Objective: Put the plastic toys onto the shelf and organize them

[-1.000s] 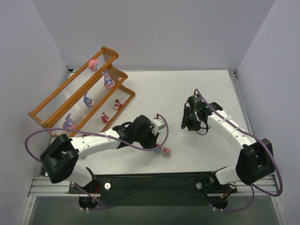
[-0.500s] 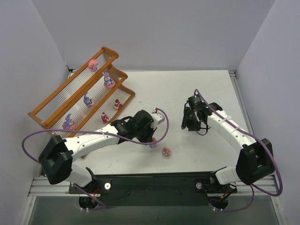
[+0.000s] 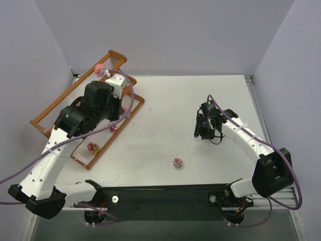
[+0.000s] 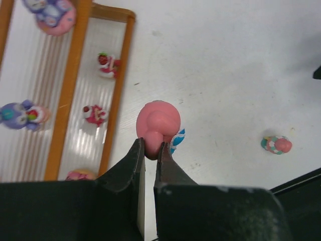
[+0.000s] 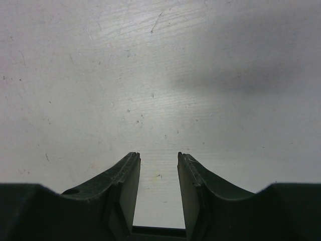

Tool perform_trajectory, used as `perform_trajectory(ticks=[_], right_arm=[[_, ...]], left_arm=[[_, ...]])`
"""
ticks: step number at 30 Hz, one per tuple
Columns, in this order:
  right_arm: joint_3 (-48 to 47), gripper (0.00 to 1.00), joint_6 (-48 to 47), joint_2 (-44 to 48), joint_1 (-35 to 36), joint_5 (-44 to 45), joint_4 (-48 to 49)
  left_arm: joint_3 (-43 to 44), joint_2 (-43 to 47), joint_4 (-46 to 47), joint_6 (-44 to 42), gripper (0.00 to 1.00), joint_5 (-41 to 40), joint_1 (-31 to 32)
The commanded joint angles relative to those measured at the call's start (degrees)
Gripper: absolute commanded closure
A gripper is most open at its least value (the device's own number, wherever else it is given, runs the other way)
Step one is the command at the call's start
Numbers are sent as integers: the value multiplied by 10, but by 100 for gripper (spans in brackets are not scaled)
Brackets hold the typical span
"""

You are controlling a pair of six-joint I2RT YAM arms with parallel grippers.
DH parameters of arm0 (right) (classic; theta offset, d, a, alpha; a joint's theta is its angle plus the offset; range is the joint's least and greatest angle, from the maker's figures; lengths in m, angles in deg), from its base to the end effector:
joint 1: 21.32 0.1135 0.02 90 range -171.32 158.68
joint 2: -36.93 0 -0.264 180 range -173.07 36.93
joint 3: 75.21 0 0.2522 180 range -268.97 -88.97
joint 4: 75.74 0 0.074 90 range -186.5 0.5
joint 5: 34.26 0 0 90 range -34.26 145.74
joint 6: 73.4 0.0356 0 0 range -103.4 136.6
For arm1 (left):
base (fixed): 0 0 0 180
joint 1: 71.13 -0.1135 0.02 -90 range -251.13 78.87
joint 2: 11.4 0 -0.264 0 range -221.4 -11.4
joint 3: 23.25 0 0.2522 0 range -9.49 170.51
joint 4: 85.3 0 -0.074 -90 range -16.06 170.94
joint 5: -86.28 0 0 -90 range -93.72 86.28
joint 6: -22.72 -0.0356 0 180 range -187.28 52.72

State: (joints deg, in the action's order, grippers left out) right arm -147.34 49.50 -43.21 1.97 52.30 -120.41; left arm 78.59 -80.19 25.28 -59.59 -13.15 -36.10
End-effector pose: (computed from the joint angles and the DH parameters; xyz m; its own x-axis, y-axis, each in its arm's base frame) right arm 0.2664 0.1170 0.2513 -0.8458 0.2262 -0.4831 0.0373 0.9285 0.3694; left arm 0.1866 -0.1237 0.4325 -0.5425 0.2191 -0.8110 0.3891 0.9211 -0.0115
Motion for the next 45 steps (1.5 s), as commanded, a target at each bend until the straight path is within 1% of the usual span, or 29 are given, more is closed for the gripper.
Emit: perform_trajectory(ticks=[1, 3, 4, 6, 7, 8, 9, 10, 11, 12, 13, 14, 15, 16, 17, 18, 19, 20, 21, 23, 24, 27, 33, 36, 37, 40, 45], right_arm=[[-29, 64, -12, -12, -3, 6, -11], [-37, 63, -15, -15, -3, 5, -11], [-39, 64, -18, -19, -3, 5, -12], [-43, 64, -20, -23, -3, 4, -12], [-46, 64, -20, -26, -3, 3, -11], [-47, 64, -21, -27, -3, 3, -11], [-48, 64, -22, -28, -3, 2, -11], [-49, 64, -22, -32, -3, 0, -11], [-51, 64, -24, -34, -3, -3, -12], [-53, 64, -25, -36, -3, -7, -11], [-54, 64, -27, -40, -3, -10, -12], [-55, 64, -28, -41, -4, -11, -12], [-56, 64, -30, -41, -5, -12, -12], [-57, 64, -31, -44, -4, -13, -13], [-60, 63, -33, -45, -4, -15, -13], [-61, 64, -33, -46, -5, -18, -14], [-61, 63, -35, -48, -5, -20, -16], [-61, 63, -36, -49, -5, -23, -17], [-62, 64, -37, -51, -5, -24, -20], [-66, 64, -39, -54, -6, -30, -23], [-68, 64, -42, -56, -7, -36, -27], [-80, 64, -47, -65, -7, -44, -35], [-101, 64, -66, -82, -8, -42, -52], [-104, 64, -66, -89, -8, -47, -54], [-105, 64, -65, -91, -8, -47, -54], [-110, 64, -66, -97, -8, -49, -56], [-113, 64, -67, -105, -8, -50, -57]], left_arm=[[79, 2, -88, -34, 100, -23, -74], [107, -5, -97, -49, 100, 1, -105], [138, -10, -100, -55, 100, 11, -139], [171, -32, -111, -73, 100, 37, -178], [205, -41, -117, -73, 100, 65, -214], [219, -48, -119, -73, 100, 64, -224], [236, -67, -119, -92, 100, 61, -231], [257, -79, -123, -92, 100, 89, -240], [305, -93, -131, -92, 100, 127, -283], [327, -120, -132, -89, 100, 159, -300], [347, -135, -132, -89, 100, 178, -311], [390, -147, -138, -90, 100, 187, -317], [408, -171, -144, -92, 100, 194, -323], [422, -179, -147, -94, 100, 208, -332], [430, -186, -144, -97, 100, 250, -342], [443, -197, -143, -100, 100, 275, -380], [451, -201, -147, -100, 100, 289, -394], [455, -204, -147, -100, 100, 322, -411], [456, -202, -146, -106, 100, 343, -440], [457, -200, -149, -115, 100, 366, -463], [458, -197, -153, -125, 100, 364, -473], [459, -196, -170, -151, 100, 355, -476], [445, -214, -187, -162, 100, 351, -482], [426, -219, -192, -168, 100, 328, -483], [425, -221, -195, -169, 100, 311, -483], [429, -229, -198, -175, 100, 304, -483], [433, -246, -206, -178, 100, 254, -482]])
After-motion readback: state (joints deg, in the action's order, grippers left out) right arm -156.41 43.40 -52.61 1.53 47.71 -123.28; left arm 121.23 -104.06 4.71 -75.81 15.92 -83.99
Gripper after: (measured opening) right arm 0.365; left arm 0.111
